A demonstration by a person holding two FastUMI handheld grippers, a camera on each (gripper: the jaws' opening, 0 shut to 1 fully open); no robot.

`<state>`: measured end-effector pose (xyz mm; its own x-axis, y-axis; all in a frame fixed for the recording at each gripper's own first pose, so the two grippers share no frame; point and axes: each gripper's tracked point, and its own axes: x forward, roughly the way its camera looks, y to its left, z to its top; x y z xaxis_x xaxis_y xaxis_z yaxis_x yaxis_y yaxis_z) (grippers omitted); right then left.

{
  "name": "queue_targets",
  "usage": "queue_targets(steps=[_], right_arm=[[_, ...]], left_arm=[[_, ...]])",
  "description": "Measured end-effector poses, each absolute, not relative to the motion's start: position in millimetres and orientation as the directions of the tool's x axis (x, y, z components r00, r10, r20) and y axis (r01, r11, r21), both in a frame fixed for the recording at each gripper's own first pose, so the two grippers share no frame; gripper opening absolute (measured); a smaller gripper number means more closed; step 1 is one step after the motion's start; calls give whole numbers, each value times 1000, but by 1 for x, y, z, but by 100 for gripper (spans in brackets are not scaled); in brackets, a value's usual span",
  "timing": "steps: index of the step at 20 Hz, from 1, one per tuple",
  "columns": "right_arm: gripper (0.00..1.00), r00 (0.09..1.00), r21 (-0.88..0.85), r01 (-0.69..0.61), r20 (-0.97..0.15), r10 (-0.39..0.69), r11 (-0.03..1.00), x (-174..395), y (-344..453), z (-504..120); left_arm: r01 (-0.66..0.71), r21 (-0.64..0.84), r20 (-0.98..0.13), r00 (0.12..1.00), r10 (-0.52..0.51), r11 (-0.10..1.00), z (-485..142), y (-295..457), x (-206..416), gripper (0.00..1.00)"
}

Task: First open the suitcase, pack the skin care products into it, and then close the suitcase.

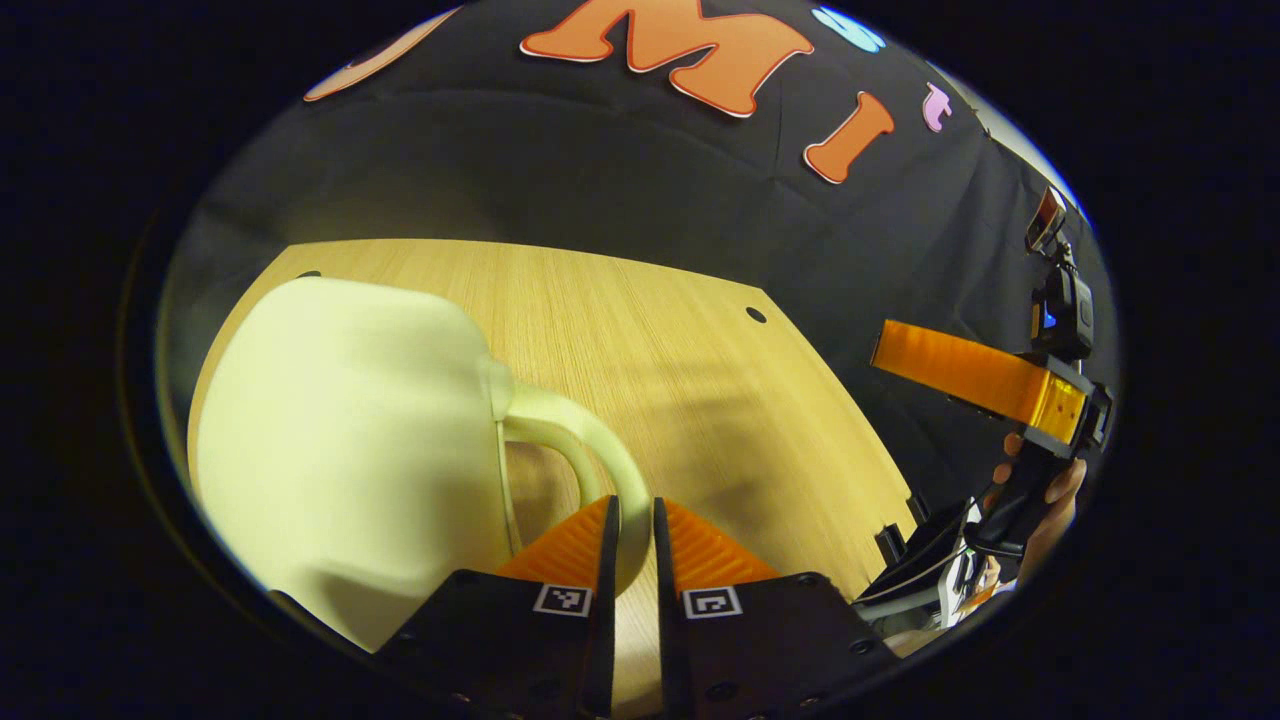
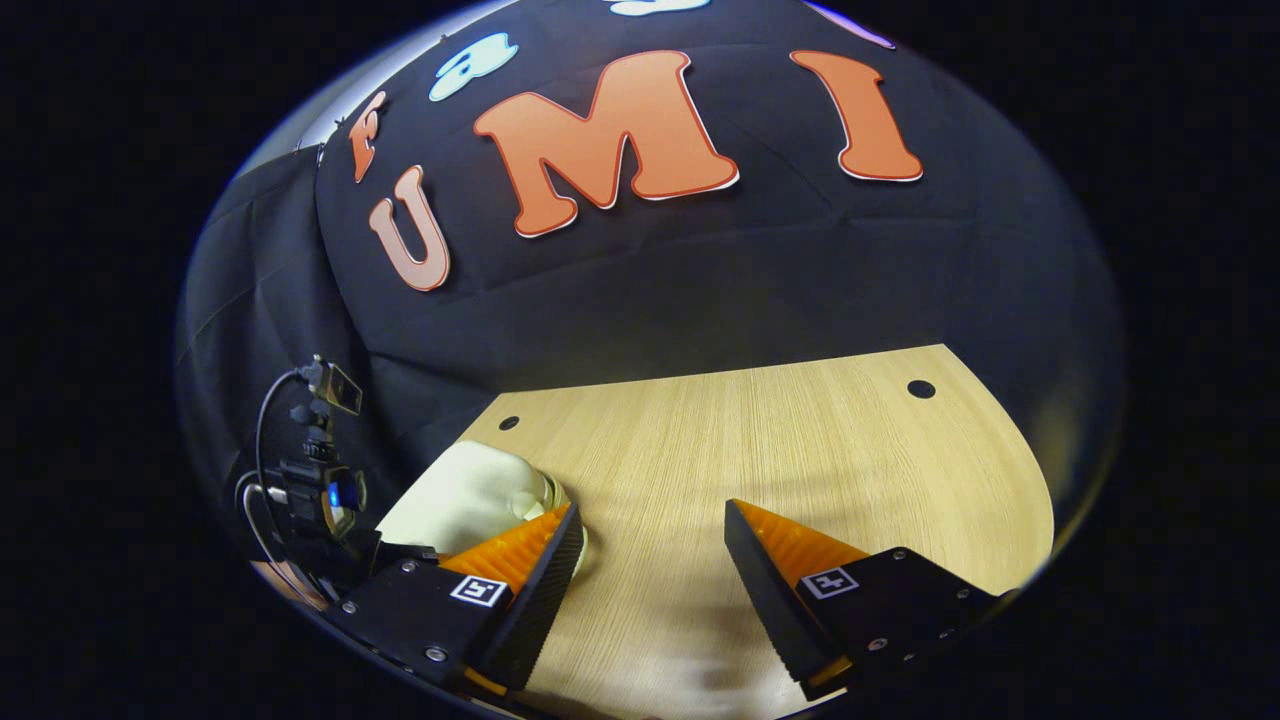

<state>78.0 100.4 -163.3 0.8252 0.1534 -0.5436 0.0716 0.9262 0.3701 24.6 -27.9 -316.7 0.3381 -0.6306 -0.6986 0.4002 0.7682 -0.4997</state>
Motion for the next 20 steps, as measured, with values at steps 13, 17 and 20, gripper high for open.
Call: queue_targets(steps=[13, 17, 20], right_arm=[[94, 932, 287, 58, -360, 51, 956, 96, 98, -104], [95, 953, 294, 24, -295, 66, 955, 99, 108, -85], [94, 965, 293, 31, -258, 48, 955, 102, 102, -72]], left_arm=[[394, -218, -490, 747, -449, 893, -218, 6, 106, 87], [324, -160, -393, 846, -362, 932, -181, 29, 122, 95], [296, -162, -304, 893, -333, 941, -148, 45, 129, 95]])
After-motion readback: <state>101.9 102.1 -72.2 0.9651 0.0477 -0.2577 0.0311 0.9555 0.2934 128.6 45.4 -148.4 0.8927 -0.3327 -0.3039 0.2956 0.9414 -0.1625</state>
